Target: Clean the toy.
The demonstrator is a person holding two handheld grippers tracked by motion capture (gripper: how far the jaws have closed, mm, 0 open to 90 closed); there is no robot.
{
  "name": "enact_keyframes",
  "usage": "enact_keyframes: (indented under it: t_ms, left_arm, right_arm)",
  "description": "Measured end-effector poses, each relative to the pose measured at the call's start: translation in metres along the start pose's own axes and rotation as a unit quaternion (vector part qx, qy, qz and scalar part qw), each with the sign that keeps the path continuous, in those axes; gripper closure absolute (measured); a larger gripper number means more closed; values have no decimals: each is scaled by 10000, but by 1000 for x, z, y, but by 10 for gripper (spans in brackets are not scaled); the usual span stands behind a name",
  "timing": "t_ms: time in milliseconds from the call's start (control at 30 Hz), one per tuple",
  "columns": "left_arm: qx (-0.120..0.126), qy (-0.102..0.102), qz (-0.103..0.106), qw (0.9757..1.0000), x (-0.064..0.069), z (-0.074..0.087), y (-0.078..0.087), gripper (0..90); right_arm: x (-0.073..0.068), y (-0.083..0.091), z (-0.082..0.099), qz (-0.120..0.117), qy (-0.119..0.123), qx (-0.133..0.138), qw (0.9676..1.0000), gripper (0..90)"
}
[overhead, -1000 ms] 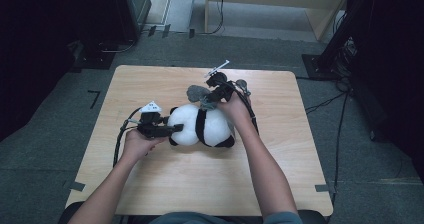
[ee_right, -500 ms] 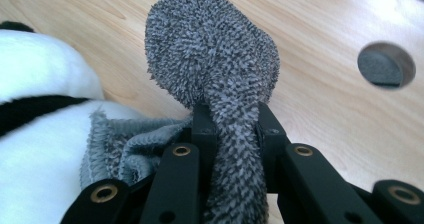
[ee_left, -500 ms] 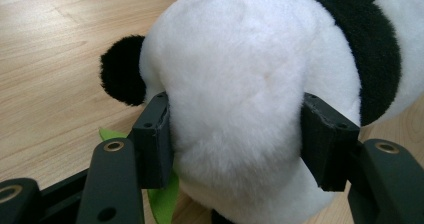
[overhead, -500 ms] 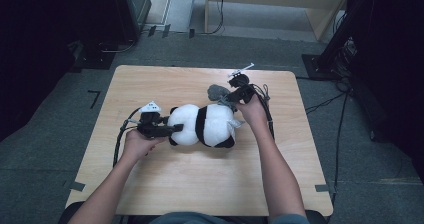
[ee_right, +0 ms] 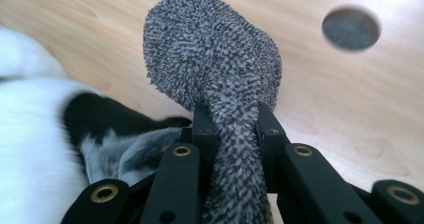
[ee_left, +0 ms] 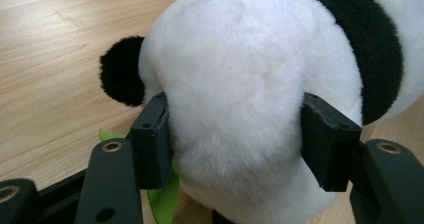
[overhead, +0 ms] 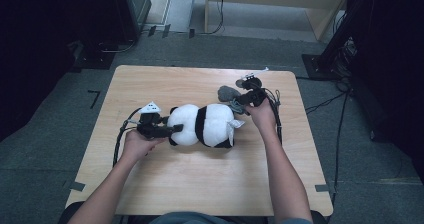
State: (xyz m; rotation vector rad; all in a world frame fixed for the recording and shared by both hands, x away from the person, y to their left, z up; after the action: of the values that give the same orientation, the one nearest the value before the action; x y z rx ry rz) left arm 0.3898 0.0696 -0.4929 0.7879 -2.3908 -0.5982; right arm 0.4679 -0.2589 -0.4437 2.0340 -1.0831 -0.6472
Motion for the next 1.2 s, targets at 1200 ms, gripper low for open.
enact_keyframes:
  t_ms: [1200]
  left_arm:
    - [83, 34, 5, 10000, 0, 1, -1, 381]
  right_arm:
    - [-136, -53, -68, -394, 1744, -522, 9825, 774]
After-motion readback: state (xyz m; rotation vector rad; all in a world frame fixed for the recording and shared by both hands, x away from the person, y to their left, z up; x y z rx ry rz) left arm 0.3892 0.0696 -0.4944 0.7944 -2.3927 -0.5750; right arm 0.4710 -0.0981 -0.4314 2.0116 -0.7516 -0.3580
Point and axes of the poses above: each handheld gripper's, and its own axes: y roughly backward along the jaws, z roughly out of its underside, x roughly to its right, the point moved 3 cm from there along -y, roughly forward along the jaws, and after that the axes turned 5 degrees about y, right-handed, at the moved point
